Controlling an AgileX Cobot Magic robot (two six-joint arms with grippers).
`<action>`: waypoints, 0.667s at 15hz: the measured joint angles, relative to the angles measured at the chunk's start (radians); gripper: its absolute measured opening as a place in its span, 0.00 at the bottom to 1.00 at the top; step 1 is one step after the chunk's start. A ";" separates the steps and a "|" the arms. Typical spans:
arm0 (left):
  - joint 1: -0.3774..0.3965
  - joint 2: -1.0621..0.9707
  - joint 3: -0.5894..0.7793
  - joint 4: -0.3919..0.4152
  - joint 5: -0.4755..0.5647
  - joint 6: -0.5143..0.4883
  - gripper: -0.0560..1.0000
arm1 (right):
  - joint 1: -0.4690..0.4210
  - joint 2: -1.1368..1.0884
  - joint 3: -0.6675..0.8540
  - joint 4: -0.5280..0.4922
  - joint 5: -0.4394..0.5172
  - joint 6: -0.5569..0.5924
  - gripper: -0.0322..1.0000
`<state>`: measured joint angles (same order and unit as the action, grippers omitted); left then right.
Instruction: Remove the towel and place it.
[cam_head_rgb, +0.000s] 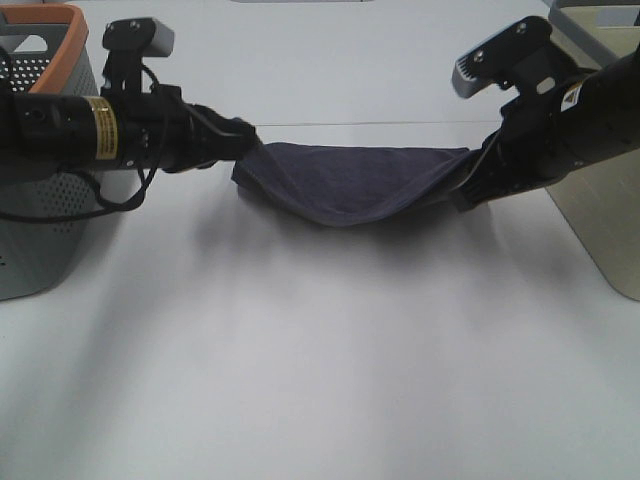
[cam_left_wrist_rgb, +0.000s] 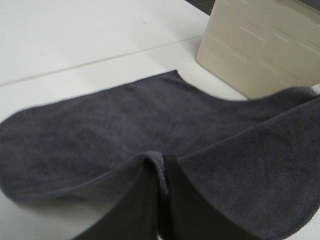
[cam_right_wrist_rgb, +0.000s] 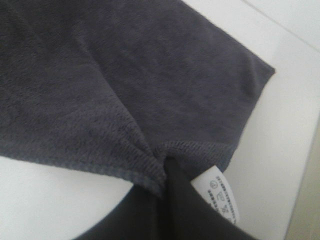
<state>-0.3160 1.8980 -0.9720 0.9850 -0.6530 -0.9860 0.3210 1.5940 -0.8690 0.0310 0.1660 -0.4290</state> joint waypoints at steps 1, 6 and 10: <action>0.000 -0.019 0.048 -0.005 0.015 0.020 0.05 | 0.036 -0.002 0.027 0.000 -0.001 -0.003 0.05; 0.000 -0.030 0.155 -0.007 0.022 0.039 0.05 | 0.063 0.036 0.136 0.005 -0.006 -0.047 0.05; 0.000 -0.030 0.158 -0.004 0.024 0.004 0.05 | 0.063 0.097 0.192 -0.053 0.000 -0.176 0.05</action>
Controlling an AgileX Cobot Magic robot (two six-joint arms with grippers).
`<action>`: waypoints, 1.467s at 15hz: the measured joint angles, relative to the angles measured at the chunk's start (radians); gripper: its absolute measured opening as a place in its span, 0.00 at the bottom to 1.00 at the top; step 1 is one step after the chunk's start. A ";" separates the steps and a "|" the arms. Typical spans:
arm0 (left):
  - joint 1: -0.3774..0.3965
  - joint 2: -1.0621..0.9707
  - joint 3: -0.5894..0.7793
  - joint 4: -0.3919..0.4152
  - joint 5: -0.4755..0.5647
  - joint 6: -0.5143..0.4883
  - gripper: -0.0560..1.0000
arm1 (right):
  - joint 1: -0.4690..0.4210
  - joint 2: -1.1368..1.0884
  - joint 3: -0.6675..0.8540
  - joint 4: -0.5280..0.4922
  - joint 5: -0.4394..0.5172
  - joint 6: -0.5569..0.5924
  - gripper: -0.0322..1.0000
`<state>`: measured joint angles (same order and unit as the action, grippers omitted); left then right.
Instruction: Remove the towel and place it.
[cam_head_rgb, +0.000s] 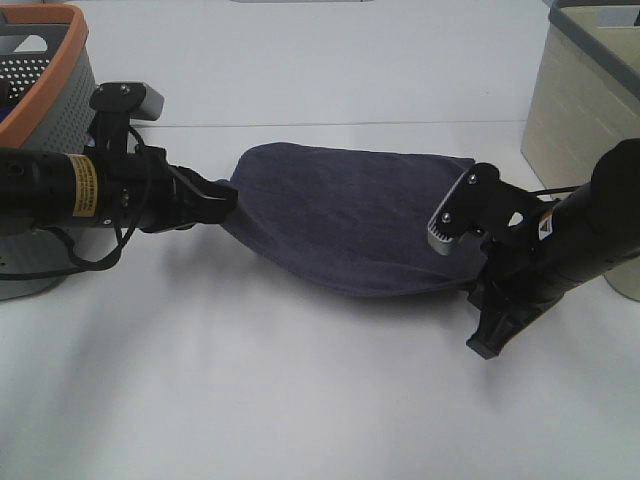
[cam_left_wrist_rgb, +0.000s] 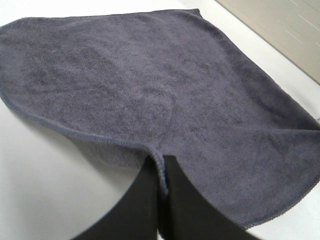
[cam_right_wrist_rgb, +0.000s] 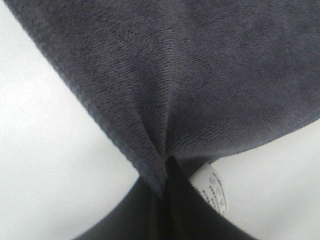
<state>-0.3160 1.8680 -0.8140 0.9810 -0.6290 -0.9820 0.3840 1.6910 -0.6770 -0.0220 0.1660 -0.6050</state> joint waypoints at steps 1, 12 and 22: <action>0.000 0.000 0.007 0.002 0.000 -0.024 0.05 | 0.000 0.006 0.002 -0.017 0.000 -0.029 0.05; 0.000 -0.001 0.062 0.116 -0.027 -0.165 0.77 | 0.000 -0.002 0.002 -0.018 0.092 -0.062 0.71; 0.000 -0.133 -0.348 0.677 0.177 -0.684 0.79 | 0.000 -0.345 -0.043 0.042 -0.208 0.047 0.77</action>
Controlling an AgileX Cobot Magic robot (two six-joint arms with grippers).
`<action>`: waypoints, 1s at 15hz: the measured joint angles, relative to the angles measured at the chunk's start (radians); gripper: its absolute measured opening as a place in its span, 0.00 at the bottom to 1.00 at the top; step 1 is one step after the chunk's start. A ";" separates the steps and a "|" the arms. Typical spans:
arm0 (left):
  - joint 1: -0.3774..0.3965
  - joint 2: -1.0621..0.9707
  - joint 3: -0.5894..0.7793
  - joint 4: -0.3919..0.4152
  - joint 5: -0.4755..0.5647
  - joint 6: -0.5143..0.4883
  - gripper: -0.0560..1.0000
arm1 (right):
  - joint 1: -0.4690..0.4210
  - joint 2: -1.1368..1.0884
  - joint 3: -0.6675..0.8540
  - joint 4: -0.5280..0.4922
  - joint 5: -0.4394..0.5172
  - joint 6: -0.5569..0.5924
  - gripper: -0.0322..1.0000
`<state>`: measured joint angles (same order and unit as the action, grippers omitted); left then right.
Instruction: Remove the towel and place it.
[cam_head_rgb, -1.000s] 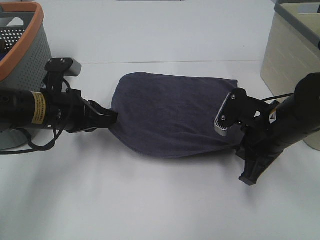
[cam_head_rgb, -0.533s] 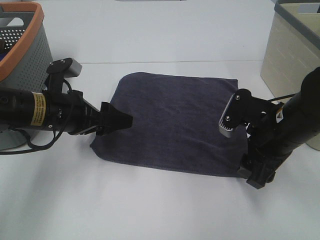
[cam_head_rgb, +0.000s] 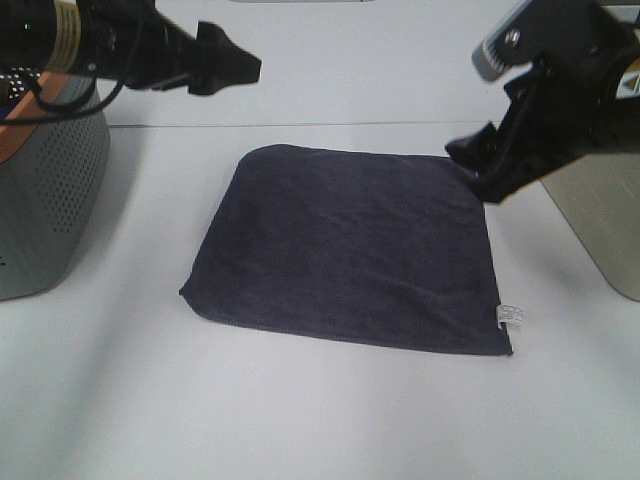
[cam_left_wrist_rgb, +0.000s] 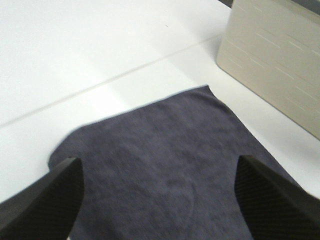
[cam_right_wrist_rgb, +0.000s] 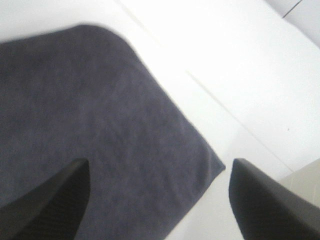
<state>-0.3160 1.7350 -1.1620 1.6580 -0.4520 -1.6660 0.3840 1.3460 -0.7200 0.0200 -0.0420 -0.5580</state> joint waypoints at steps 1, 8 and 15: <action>0.002 -0.003 -0.086 0.065 0.066 -0.068 0.79 | -0.011 -0.007 -0.069 0.119 -0.012 0.053 0.77; 0.006 -0.063 -0.236 -0.024 0.610 0.041 0.76 | -0.116 -0.007 -0.498 0.608 0.359 0.110 0.77; 0.089 -0.101 -0.448 -1.513 1.177 1.666 0.70 | -0.116 0.173 -0.915 -0.132 1.079 0.466 0.76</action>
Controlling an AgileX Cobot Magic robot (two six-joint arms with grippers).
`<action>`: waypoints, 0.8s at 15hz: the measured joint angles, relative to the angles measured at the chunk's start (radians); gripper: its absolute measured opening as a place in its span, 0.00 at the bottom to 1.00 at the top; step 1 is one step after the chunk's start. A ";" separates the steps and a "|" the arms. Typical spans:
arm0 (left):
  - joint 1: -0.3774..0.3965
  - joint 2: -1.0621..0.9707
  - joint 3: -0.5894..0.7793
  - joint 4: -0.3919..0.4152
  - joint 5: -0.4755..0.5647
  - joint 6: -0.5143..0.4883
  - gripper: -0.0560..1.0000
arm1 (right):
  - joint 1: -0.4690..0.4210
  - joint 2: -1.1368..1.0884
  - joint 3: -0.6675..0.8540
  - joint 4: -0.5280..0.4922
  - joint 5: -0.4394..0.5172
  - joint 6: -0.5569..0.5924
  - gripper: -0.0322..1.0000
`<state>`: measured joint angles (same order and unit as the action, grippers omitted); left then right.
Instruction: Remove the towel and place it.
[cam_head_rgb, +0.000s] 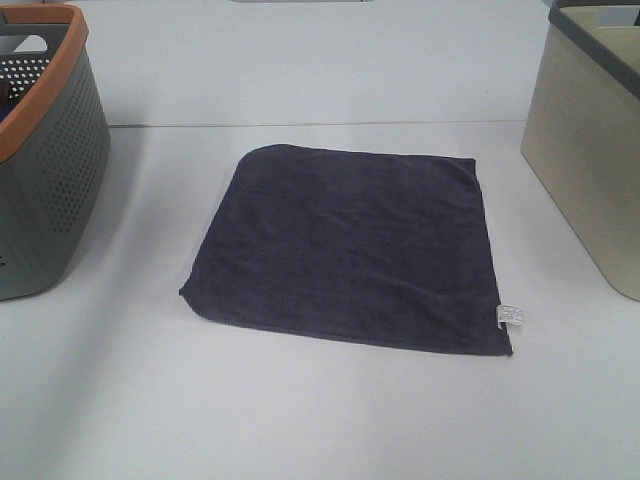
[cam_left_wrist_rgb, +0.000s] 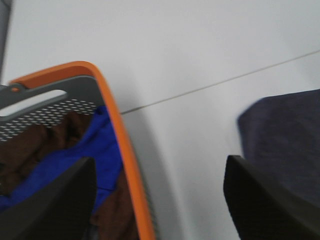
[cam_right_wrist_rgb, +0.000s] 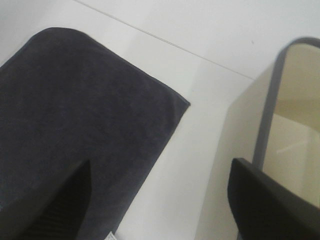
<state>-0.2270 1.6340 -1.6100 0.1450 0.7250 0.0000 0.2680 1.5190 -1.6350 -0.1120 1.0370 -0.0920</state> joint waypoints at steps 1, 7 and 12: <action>0.041 0.003 -0.034 -0.152 0.048 0.080 0.70 | 0.000 0.010 -0.015 -0.018 0.020 0.057 0.74; 0.291 0.000 -0.086 -0.320 0.395 0.133 0.81 | 0.000 0.026 -0.041 -0.137 0.177 0.170 0.74; 0.306 -0.161 0.053 -0.322 0.478 0.133 0.88 | 0.000 -0.165 0.121 -0.087 0.176 0.207 0.75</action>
<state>0.0790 1.4730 -1.5570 -0.1770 1.2030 0.1330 0.2680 1.3540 -1.5140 -0.1990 1.2130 0.1150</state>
